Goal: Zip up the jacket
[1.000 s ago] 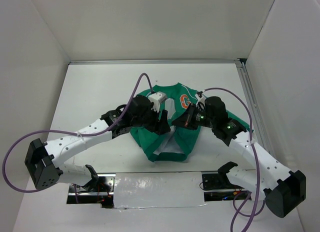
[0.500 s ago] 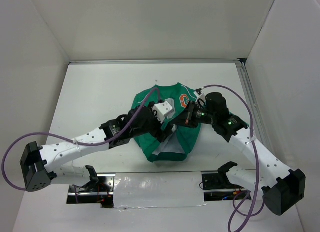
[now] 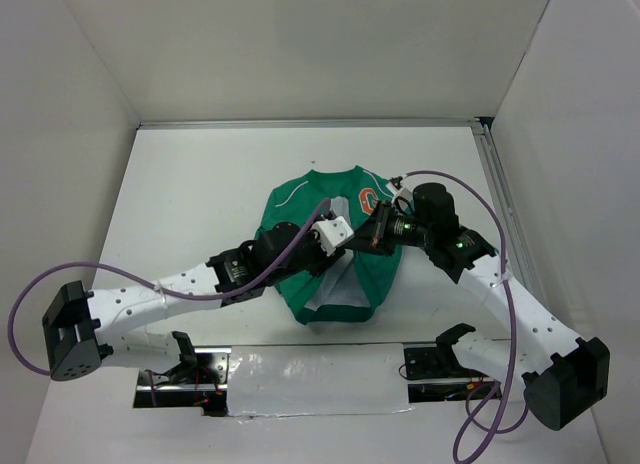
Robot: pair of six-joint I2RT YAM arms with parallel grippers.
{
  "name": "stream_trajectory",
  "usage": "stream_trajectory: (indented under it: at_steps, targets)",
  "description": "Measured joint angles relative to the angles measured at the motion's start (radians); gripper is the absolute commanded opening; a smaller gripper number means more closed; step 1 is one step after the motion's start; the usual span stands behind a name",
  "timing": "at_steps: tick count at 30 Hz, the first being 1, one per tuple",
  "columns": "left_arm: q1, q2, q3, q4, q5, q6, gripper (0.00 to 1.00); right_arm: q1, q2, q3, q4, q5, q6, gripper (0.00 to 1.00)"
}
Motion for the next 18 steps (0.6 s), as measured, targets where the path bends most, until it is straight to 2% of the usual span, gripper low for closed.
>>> stream_trajectory:
  at_steps: [3, 4, 5, 6, 7, 18]
  targets:
    - [-0.001, 0.013, -0.005, 0.027, -0.012, 0.013, 0.48, -0.001, 0.000, 0.000, 0.008, -0.014, 0.010, 0.00]
    - [-0.001, 0.017, -0.008, 0.039, -0.014, 0.022, 0.36, -0.002, 0.000, 0.000, 0.012, -0.018, 0.015, 0.00]
    - [-0.002, 0.018, -0.010, 0.048, -0.014, 0.027, 0.29, -0.002, 0.000, -0.001, 0.017, -0.021, 0.019, 0.00]
    - [-0.002, 0.019, -0.013, 0.058, -0.015, 0.034, 0.08, -0.002, 0.000, -0.002, 0.024, -0.023, 0.023, 0.00]
    - [-0.004, 0.019, -0.016, 0.066, -0.015, 0.031, 0.00, -0.002, 0.000, -0.003, 0.029, -0.025, 0.026, 0.00]
    - [-0.030, 0.009, -0.101, 0.167, -0.058, 0.104, 0.00, -0.034, 0.015, -0.050, 0.079, -0.046, 0.103, 0.00]
